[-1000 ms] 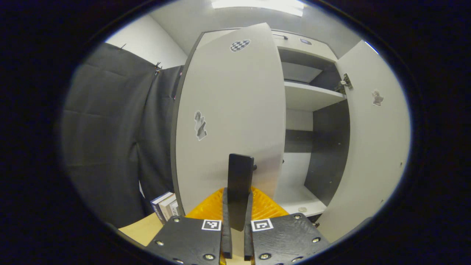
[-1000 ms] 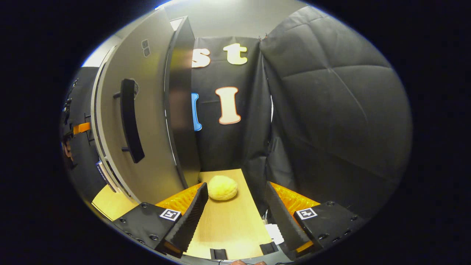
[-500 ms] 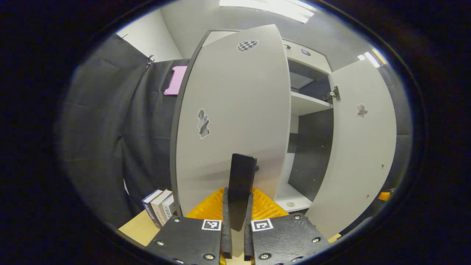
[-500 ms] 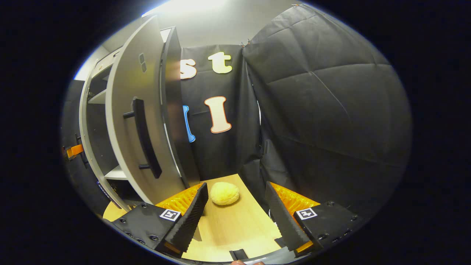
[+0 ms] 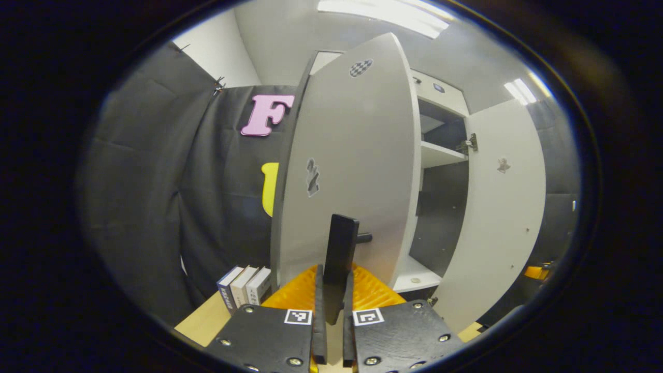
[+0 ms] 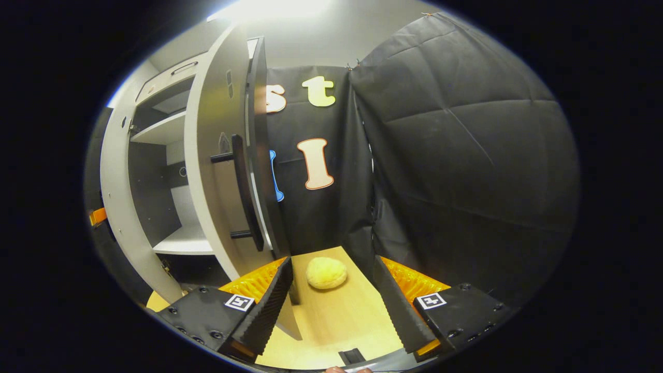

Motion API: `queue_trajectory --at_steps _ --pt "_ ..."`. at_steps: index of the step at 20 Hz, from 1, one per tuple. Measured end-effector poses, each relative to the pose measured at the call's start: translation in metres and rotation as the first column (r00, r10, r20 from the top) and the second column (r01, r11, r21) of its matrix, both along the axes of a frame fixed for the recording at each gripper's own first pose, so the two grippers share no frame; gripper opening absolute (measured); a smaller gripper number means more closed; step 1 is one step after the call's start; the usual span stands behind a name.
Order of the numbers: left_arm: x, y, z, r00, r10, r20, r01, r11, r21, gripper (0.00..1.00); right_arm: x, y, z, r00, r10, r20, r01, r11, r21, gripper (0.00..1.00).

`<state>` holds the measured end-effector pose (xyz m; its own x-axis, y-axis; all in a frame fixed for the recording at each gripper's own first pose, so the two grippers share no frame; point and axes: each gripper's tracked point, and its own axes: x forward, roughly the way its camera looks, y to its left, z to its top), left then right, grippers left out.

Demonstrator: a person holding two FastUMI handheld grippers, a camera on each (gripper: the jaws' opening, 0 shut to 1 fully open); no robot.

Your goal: Open the right door of the double-door shoe cabinet with the right hand, and open the left door with the left hand.

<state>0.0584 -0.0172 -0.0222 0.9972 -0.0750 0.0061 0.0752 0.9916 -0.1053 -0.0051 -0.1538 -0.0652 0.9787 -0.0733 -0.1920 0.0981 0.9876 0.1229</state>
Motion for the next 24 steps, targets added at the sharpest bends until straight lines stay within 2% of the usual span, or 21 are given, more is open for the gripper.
queue_trajectory --at_steps 2,3,4,7,8,9,10,12,13,14,17,18,19,20,24 --pt "-0.008 0.005 -0.011 0.999 0.006 -0.052 -0.008 0.999 -0.047 0.14 -0.005 0.006 -0.003 1.000 0.004 -0.013 -0.004 1.000 -0.004 0.92" --pt "-0.012 0.007 0.000 0.999 0.022 -0.026 -0.023 0.997 -0.071 0.10 -0.006 0.007 -0.006 1.000 -0.003 -0.020 0.003 1.000 -0.012 0.92" --pt "-0.008 0.008 0.001 0.999 0.031 -0.025 -0.033 0.997 -0.068 0.05 -0.009 0.007 -0.007 1.000 -0.014 -0.024 0.014 1.000 -0.020 0.92" --pt "-0.013 0.029 -0.005 0.995 0.095 -0.042 -0.097 0.995 -0.030 0.05 -0.012 0.014 -0.004 1.000 -0.023 -0.019 0.023 1.000 0.000 0.92" --pt "-0.008 0.040 -0.010 0.990 0.132 -0.051 -0.134 0.990 -0.031 0.01 -0.013 0.015 -0.002 1.000 -0.024 -0.017 0.024 1.000 0.011 0.98" --pt "-0.008 0.051 -0.009 0.985 0.168 -0.050 -0.170 0.985 -0.035 0.01 -0.013 0.017 -0.001 1.000 -0.026 -0.014 0.026 0.999 0.021 0.92" --pt "-0.006 0.051 -0.010 0.988 0.147 -0.053 -0.150 0.987 -0.050 0.02 -0.014 0.018 0.000 1.000 -0.027 -0.012 0.027 0.999 0.026 0.92" --pt "-0.009 0.033 -0.006 0.994 0.094 -0.052 -0.101 0.985 -0.141 0.02 -0.016 0.020 -0.001 0.999 -0.028 -0.014 0.029 0.999 0.024 0.92" --pt "-0.010 0.026 -0.003 0.994 0.093 -0.052 -0.100 0.984 -0.146 0.02 -0.019 0.020 -0.004 0.999 -0.031 -0.021 0.031 0.999 0.020 0.98" --pt "-0.010 0.025 -0.002 0.994 0.097 -0.051 -0.103 0.986 -0.129 0.02 -0.021 0.019 -0.005 0.999 -0.033 -0.027 0.034 0.999 0.018 0.92" --pt "-0.008 0.034 -0.007 0.994 0.103 -0.046 -0.108 0.988 -0.108 0.02 -0.023 0.023 -0.003 0.999 -0.029 -0.027 0.030 0.999 0.035 0.92" --pt "-0.009 0.034 -0.005 0.993 0.105 -0.044 -0.109 0.989 -0.102 0.01 -0.023 0.024 -0.001 0.999 -0.027 -0.025 0.028 0.999 0.034 0.98" --pt "-0.010 0.036 -0.005 0.993 0.111 -0.045 -0.115 0.990 -0.087 0.02 -0.024 0.023 0.000 0.999 -0.028 -0.025 0.028 0.999 0.027 0.93" --pt "-0.011 0.037 -0.006 0.992 0.116 -0.045 -0.119 0.990 -0.069 0.02 -0.023 0.020 0.001 0.999 -0.031 -0.025 0.031 0.999 0.019 0.98" --pt "-0.010 0.038 -0.007 0.992 0.121 -0.046 -0.124 0.990 -0.067 0.01 -0.019 0.025 0.005 1.000 -0.019 -0.022 0.020 0.999 0.043 0.98"
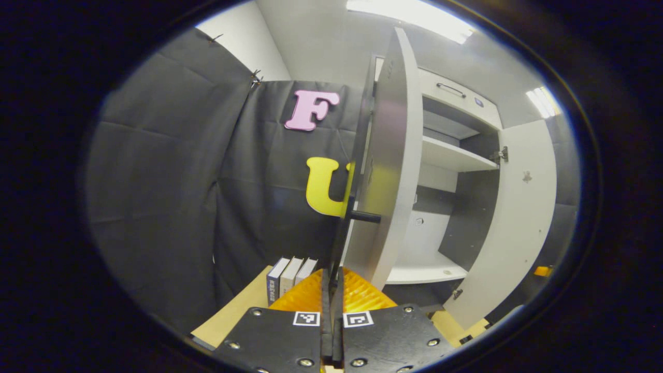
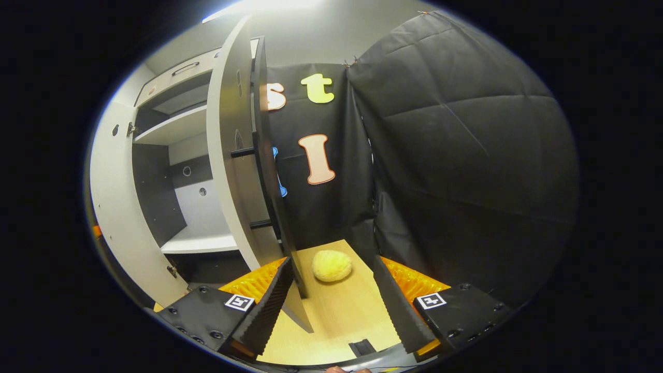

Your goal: Open the right door of the double-door shoe cabinet with the right hand, and open the left door with the left hand.

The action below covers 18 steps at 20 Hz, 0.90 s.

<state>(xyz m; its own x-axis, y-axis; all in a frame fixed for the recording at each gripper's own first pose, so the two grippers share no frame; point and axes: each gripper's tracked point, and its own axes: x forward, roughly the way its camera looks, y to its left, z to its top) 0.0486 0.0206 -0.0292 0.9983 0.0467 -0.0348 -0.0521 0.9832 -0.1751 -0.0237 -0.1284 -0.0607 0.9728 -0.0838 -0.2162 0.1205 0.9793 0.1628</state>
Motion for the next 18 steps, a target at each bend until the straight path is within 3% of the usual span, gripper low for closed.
queue_trajectory --at_steps 4,7,11,14,15,17,18 --pt "-0.001 0.000 0.004 0.999 0.049 0.011 -0.049 0.998 -0.028 0.02 0.001 0.007 0.006 1.000 -0.024 0.013 0.024 0.999 0.041 0.98" --pt "0.001 0.010 0.009 0.996 0.069 0.057 -0.070 0.997 0.021 0.01 -0.007 0.010 0.015 0.999 -0.040 0.029 0.039 0.998 0.040 0.98" --pt "0.004 0.008 0.011 0.995 0.050 0.090 -0.054 0.998 0.045 0.57 -0.012 0.009 0.024 0.997 -0.049 0.053 0.049 0.999 -0.001 0.92" --pt "0.011 -0.005 0.013 0.992 0.074 0.102 -0.071 0.997 -0.034 1.00 -0.017 0.020 0.024 0.998 -0.033 0.059 0.033 0.999 0.001 0.98" --pt "0.012 -0.012 0.013 0.994 0.055 0.094 -0.050 0.997 -0.054 1.00 -0.017 0.027 0.025 0.998 -0.019 0.064 0.019 1.000 -0.001 0.92" --pt "0.005 -0.019 0.010 0.997 0.025 0.077 -0.021 0.998 -0.056 0.98 -0.019 0.041 0.027 0.997 0.005 0.079 -0.003 1.000 -0.024 0.92" --pt "0.004 -0.020 0.008 0.997 0.015 0.072 -0.012 0.999 -0.041 1.00 -0.017 0.050 0.031 0.996 0.026 0.091 -0.023 0.999 -0.032 0.98"
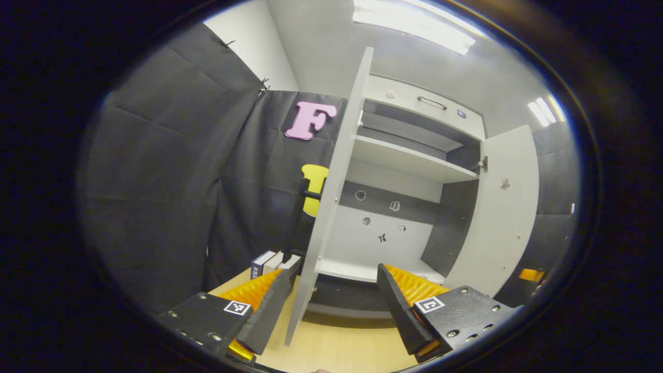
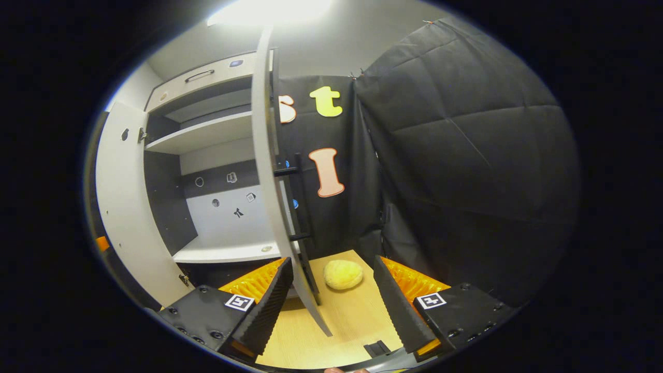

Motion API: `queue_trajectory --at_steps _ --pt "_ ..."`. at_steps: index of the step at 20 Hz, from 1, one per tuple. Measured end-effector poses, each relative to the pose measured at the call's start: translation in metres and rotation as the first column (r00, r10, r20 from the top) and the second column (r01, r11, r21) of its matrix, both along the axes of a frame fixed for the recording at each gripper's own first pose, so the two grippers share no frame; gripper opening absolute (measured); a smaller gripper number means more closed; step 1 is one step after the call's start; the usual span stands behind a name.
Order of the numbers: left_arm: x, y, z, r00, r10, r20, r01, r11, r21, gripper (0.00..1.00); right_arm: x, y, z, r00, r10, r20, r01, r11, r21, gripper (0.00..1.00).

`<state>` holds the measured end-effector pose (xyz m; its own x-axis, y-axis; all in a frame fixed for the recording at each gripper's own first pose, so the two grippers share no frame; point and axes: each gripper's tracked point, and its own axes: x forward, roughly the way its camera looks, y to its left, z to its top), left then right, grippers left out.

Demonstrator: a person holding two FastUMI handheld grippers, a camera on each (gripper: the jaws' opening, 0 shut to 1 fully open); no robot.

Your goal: Open the right door of the double-door shoe cabinet with the right hand, and open the left door with the left hand.

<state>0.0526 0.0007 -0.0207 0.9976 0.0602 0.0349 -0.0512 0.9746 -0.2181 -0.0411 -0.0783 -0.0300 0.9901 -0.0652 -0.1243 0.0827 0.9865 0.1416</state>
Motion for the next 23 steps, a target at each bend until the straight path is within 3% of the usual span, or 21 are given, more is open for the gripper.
queue_trajectory --at_steps 8,12,15,16,20,21,23 --pt "0.005 0.000 -0.003 1.000 -0.027 0.012 0.026 0.995 0.097 1.00 0.009 0.049 0.011 0.989 0.141 0.043 -0.142 0.990 0.000 0.98" --pt "0.005 0.012 -0.007 1.000 -0.012 0.006 0.010 0.973 0.230 0.96 0.008 0.060 0.006 0.982 0.187 0.037 -0.187 0.982 -0.013 0.98" --pt "0.007 0.015 -0.007 1.000 -0.018 0.012 0.014 0.955 0.295 1.00 0.008 0.064 -0.001 0.975 0.221 0.022 -0.221 0.975 0.004 0.98" --pt "0.007 0.013 -0.007 1.000 -0.023 0.012 0.019 0.954 0.300 0.96 0.009 0.065 -0.004 0.973 0.232 0.015 -0.232 0.973 0.017 0.98" --pt "0.006 0.004 -0.010 1.000 -0.030 -0.004 0.030 0.960 0.278 1.00 0.007 0.063 -0.017 0.964 0.265 -0.006 -0.264 0.964 0.041 0.98" --pt "0.005 0.001 -0.011 1.000 -0.030 -0.010 0.031 0.962 0.270 1.00 0.007 0.061 -0.021 0.961 0.276 -0.014 -0.275 0.961 0.037 0.92" --pt "0.005 -0.002 -0.014 0.999 -0.026 -0.020 0.030 0.966 0.256 1.00 0.005 0.059 -0.026 0.951 0.307 -0.022 -0.306 0.951 0.036 0.92"
